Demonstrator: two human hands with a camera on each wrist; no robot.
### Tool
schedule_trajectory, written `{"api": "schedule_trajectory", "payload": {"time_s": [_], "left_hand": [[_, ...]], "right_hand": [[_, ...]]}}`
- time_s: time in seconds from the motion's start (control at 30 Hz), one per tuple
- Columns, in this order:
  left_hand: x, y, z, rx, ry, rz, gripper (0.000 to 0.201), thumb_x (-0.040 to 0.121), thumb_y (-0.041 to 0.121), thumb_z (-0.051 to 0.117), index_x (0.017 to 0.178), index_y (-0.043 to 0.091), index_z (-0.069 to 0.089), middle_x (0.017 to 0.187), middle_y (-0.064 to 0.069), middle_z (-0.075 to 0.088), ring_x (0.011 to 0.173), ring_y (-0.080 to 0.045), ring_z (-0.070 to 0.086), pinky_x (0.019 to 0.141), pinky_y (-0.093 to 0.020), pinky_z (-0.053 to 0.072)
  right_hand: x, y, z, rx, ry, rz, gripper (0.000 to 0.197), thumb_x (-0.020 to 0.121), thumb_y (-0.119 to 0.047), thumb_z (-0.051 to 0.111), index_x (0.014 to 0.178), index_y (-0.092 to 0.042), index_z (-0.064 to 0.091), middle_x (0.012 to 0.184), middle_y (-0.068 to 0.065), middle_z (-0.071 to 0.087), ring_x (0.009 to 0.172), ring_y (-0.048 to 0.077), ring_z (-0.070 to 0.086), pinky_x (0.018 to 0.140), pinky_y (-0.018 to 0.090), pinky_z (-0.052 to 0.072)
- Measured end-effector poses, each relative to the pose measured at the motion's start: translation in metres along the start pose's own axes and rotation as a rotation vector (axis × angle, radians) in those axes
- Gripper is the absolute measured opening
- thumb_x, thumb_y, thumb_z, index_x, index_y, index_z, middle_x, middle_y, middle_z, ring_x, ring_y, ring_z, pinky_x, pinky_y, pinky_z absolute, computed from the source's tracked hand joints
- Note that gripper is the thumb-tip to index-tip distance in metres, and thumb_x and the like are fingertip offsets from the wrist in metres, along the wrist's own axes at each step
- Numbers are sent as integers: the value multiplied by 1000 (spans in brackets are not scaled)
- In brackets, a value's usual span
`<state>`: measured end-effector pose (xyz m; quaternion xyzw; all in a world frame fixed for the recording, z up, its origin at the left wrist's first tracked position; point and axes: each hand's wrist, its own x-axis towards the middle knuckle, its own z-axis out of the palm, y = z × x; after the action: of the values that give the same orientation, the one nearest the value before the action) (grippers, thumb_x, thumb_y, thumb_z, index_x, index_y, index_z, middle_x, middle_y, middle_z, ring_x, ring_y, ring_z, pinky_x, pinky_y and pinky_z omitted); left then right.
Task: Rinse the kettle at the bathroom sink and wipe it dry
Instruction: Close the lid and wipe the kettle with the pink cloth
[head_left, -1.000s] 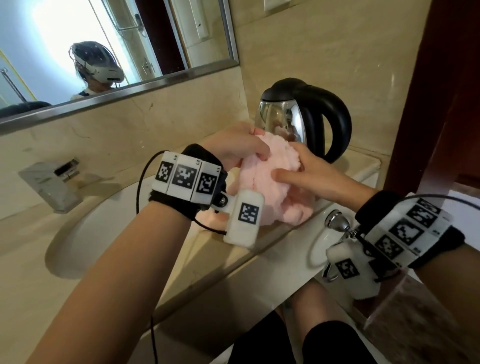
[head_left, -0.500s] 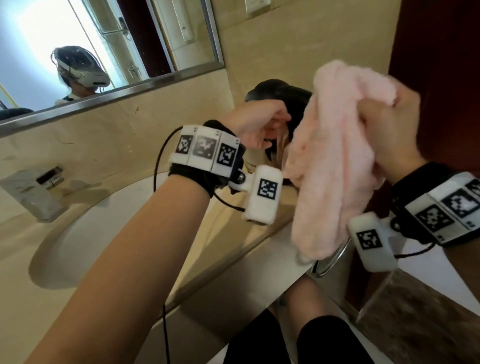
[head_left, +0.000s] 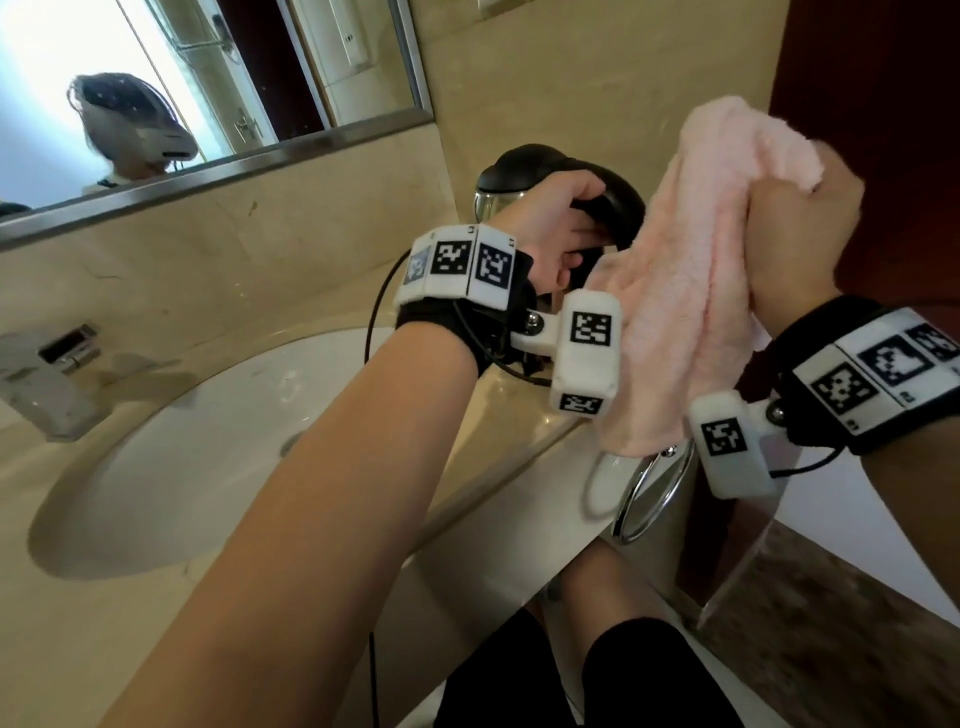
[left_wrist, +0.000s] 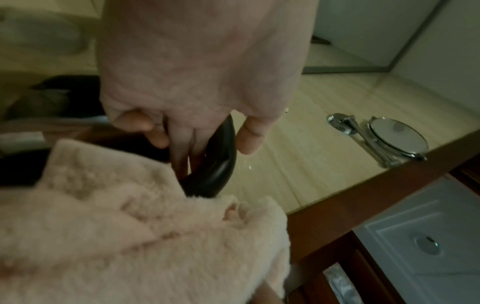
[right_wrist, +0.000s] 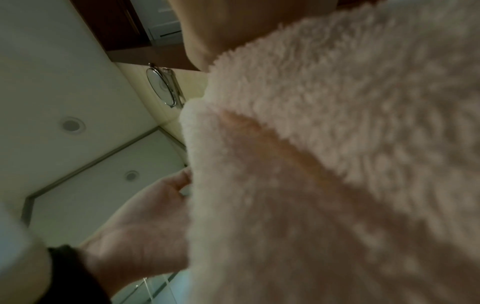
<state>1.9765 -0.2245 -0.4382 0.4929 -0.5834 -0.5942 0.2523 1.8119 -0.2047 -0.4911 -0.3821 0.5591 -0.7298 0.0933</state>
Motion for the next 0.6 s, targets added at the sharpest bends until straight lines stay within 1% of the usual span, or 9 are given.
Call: {"api": "schedule_trajectory", "payload": {"time_s": [0.03,0.1,0.17,0.27,0.33,0.43,0.5,0.53,0.6], "left_hand": [[1,0,1,-35,-34,4,46,92,39,31,122,9,51,104,2,57,79,-13,36,58,-25,24],[3,-1,7,-127,-61,9,38,92,38,32,108,10,52,107,-2,52,71,-13,33,56,-24,24],[5,0,12,-148,-25,-3,31,91,40,36,96,12,50,106,-3,47,76,-15,36,60,-26,28],[5,1,11,-79,-17,-44,33,93,43,36,80,15,46,95,-1,52,97,-17,37,79,-31,33],[-1,1,8,31,5,-61,34,95,45,32,84,17,47,89,1,51,95,-15,37,78,-28,31],[-13,-3,-4,169,36,-34,34,95,46,34,113,21,48,91,2,49,70,-11,31,61,-25,26],[-21,-7,-14,214,36,-14,25,93,43,40,107,24,48,96,1,50,66,-11,28,60,-26,24],[-26,-10,-20,234,39,-12,20,92,41,43,101,25,50,100,2,51,67,-11,29,60,-27,24],[-35,-13,-30,268,56,-8,12,90,37,48,89,26,52,98,3,54,67,-9,36,61,-27,26]], "right_hand": [[0,1,2,-19,-14,3,22,81,-27,39,59,-28,42,61,-12,48,57,-1,46,58,15,38],[-2,2,5,-71,-62,15,22,83,-27,39,62,-26,46,62,-11,50,58,0,48,53,8,36],[-4,2,7,-58,-94,51,22,82,-28,42,61,-26,49,62,-10,53,61,2,51,56,15,40],[-7,0,4,-53,-137,77,22,77,-30,46,56,-28,50,61,-10,54,64,7,52,62,27,42],[-7,0,3,-82,-161,86,22,78,-31,46,57,-28,50,62,-11,54,64,7,52,63,27,42],[-13,-3,8,-134,-185,63,20,79,-34,45,69,-24,60,74,-8,62,76,14,58,68,28,45],[-18,-7,14,-163,-174,23,28,79,-33,45,88,-17,66,89,2,68,85,19,63,75,33,51],[-21,-8,19,-144,-178,1,29,81,-30,46,94,-14,66,89,4,68,85,16,64,77,33,53],[-29,-13,28,-87,-218,-74,22,86,-23,47,91,-8,64,77,0,63,75,4,62,76,29,53]]}}
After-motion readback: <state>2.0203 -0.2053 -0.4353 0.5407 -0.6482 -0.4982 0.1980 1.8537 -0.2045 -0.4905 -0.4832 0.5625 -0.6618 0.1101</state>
